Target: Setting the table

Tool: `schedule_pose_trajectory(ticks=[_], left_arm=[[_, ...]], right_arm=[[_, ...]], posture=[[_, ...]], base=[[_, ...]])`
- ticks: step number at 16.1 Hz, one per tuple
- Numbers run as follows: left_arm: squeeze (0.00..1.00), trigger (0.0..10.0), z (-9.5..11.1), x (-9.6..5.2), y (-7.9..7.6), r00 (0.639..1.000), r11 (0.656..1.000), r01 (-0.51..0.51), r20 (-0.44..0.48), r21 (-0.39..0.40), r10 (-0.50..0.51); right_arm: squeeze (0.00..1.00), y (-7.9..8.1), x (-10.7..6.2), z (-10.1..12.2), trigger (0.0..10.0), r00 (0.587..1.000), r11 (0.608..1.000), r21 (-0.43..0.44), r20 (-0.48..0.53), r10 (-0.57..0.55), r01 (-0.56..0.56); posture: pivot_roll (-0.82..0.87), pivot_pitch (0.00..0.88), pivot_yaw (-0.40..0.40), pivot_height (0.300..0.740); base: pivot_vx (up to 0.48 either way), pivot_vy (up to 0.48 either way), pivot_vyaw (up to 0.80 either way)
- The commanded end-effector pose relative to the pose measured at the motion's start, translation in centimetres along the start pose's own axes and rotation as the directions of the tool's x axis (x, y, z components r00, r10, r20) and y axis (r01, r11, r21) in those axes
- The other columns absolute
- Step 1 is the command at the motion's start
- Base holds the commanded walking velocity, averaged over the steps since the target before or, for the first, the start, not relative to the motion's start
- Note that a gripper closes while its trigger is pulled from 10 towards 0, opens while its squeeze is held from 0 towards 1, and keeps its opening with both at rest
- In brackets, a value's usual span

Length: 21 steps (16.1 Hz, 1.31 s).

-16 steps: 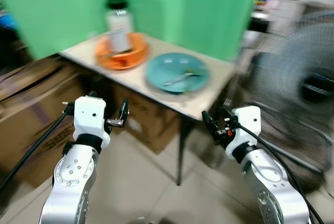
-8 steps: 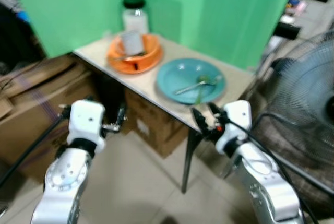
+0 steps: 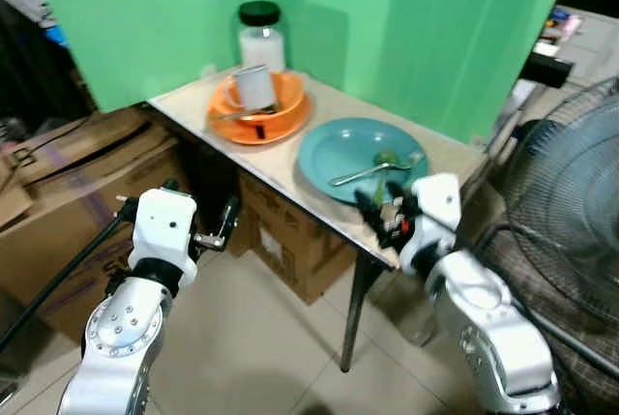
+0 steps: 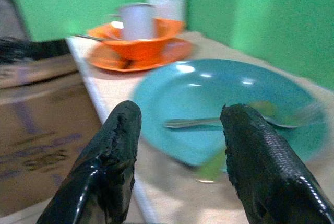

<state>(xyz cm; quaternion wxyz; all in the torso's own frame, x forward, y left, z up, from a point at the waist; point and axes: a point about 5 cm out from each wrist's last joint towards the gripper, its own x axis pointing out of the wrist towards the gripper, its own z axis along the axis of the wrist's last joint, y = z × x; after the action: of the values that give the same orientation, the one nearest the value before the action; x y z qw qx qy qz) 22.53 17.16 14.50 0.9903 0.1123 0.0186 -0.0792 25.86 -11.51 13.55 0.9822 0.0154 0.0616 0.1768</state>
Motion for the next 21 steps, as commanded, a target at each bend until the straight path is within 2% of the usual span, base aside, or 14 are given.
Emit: schedule_pose_trajectory(ticks=[1,10,16,19,21], left_arm=[[0.00,10.0,0.0,0.1,-0.3,1.000,1.000,0.023,-0.006,-0.006,-0.023],[0.00,10.0,0.2,0.3,-0.4,0.999,0.999,0.037,0.006,-0.013,-0.037],[0.00,10.0,0.0,0.4,-0.6,0.999,0.999,0.050,0.000,-0.011,-0.050],[0.00,10.0,0.2,0.6,-1.0,0.996,0.996,0.088,0.012,-0.029,-0.088],[0.00,10.0,0.1,0.2,-2.1,0.978,0.976,0.210,0.012,-0.048,-0.210]], right_arm=[[0.00,-0.6,0.0,-0.1,10.0,0.999,0.999,-0.008,-0.022,-0.035,0.035],[0.00,-0.3,0.5,0.1,10.0,0.999,0.998,0.045,-0.037,-0.038,0.040],[0.00,-0.4,0.5,-0.1,10.0,0.998,0.998,0.036,-0.055,-0.041,0.043],[0.00,-0.6,0.4,0.1,10.0,0.997,0.999,0.006,-0.053,-0.048,0.048],[0.00,-0.5,0.5,0.5,10.0,0.996,0.999,-0.014,-0.085,-0.036,0.035]], posture=[[0.09,0.017,0.037,0.740],[0.09,0.015,0.036,0.740],[0.08,0.013,0.043,0.740],[0.07,0.008,0.046,0.740],[0.06,0.000,0.047,0.740]], base=[[0.266,0.000,0.00],[0.298,0.000,0.00],[0.297,0.000,-0.13],[0.259,0.000,-0.26],[0.000,0.000,0.00]])
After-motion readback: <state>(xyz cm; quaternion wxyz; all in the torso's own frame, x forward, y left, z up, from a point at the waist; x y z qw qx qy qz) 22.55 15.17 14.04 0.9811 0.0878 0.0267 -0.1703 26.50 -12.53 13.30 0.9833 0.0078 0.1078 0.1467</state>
